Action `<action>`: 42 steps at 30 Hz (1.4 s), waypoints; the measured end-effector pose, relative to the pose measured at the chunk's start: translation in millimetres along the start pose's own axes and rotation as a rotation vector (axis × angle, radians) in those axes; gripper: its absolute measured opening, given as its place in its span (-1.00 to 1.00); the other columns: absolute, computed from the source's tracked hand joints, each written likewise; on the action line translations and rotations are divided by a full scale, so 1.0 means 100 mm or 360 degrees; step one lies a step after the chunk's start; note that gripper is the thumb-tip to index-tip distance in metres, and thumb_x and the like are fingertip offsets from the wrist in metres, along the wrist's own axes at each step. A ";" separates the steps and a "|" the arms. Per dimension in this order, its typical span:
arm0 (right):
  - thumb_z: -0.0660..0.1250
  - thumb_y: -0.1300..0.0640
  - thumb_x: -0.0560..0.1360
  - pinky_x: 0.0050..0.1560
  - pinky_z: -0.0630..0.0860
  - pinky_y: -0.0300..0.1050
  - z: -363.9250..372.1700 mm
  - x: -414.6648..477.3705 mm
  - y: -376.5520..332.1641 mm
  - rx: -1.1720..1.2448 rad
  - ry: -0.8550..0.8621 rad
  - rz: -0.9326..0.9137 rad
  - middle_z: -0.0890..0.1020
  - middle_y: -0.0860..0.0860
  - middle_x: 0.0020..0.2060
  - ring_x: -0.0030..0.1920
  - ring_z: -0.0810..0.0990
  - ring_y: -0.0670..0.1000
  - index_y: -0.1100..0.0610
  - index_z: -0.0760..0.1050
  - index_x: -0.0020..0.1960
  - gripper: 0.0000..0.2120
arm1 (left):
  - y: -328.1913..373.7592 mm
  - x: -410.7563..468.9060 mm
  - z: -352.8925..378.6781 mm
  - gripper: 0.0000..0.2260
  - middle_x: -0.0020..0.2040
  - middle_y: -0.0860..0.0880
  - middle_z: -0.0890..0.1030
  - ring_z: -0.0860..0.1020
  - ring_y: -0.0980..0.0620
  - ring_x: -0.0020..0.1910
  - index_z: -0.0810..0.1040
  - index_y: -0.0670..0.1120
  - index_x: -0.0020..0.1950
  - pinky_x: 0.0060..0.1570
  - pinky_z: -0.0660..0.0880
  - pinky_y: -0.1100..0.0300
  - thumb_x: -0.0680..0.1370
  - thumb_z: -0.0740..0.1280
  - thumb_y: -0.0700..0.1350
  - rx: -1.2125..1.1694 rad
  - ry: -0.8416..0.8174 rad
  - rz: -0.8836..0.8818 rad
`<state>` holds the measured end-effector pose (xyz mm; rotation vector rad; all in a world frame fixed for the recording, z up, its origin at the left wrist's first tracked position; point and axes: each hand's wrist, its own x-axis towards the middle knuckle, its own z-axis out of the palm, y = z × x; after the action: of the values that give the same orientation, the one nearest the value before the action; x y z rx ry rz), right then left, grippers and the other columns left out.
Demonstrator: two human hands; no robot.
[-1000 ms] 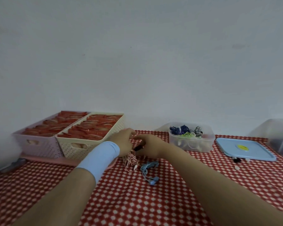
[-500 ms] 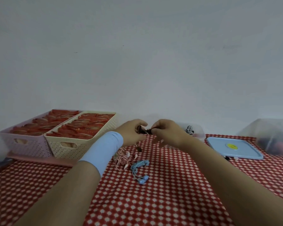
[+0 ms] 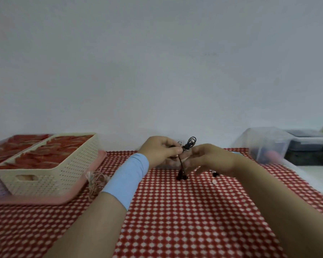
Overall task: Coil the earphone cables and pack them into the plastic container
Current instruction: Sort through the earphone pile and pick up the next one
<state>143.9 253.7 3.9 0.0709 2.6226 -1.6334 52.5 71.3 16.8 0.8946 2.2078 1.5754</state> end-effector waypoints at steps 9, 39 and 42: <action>0.44 0.25 0.52 -0.26 0.55 -0.26 -0.42 -0.20 0.23 -0.0484 0.0255 0.0210 0.75 0.01 -0.13 -0.24 0.71 -0.06 0.11 0.66 -0.01 -0.91 | -0.11 0.11 0.22 -0.93 -0.17 -0.08 0.72 0.65 0.08 -0.28 0.65 -0.03 -0.18 -0.18 0.60 0.16 0.49 0.46 -0.07 0.0799 -0.0253 -0.0100; 0.37 0.17 0.57 -0.43 0.47 -0.21 -0.04 -0.02 0.36 -0.0299 0.0457 0.0016 0.61 -0.08 -0.44 -0.46 0.53 -0.11 0.11 0.68 -0.13 -0.85 | -0.30 0.08 0.40 -0.83 -0.19 0.04 0.72 0.65 0.14 -0.32 0.66 0.02 -0.05 -0.35 0.47 0.35 0.41 0.56 -0.13 0.0463 -0.0341 0.0078; 0.42 0.22 0.56 -0.49 0.39 -0.27 -0.07 -0.04 0.37 -0.0105 0.0460 0.0001 0.64 -0.02 -0.38 -0.49 0.51 -0.12 0.21 0.66 -0.01 -0.93 | -0.34 0.06 0.38 -0.81 -0.18 0.05 0.72 0.61 0.11 -0.36 0.67 0.03 0.01 -0.30 0.48 0.33 0.43 0.54 -0.12 0.0306 -0.0290 0.0043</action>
<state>150.3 275.9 -25.9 0.3286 2.8805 -1.6454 57.9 96.6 -27.9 1.0801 2.2506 1.2523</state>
